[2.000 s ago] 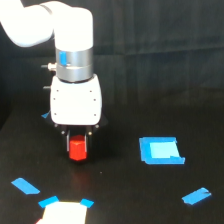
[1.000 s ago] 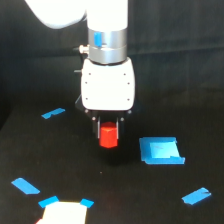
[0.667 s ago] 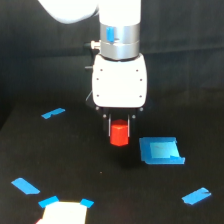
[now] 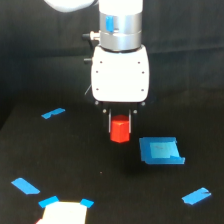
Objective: Pick up the red object from the table
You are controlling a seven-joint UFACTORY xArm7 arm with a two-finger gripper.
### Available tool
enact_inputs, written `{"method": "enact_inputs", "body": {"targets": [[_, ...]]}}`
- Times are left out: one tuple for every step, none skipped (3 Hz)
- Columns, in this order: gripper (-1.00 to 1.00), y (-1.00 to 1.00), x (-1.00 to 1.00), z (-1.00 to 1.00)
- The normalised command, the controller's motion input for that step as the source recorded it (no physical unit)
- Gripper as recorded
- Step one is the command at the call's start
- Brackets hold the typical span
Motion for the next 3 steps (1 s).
{"method": "enact_inputs", "body": {"targets": [[-1.0, -0.09, -0.07, 0.33], [-1.0, 0.15, -0.24, 1.0], [-1.0, -0.58, 0.06, 0.66]]}}
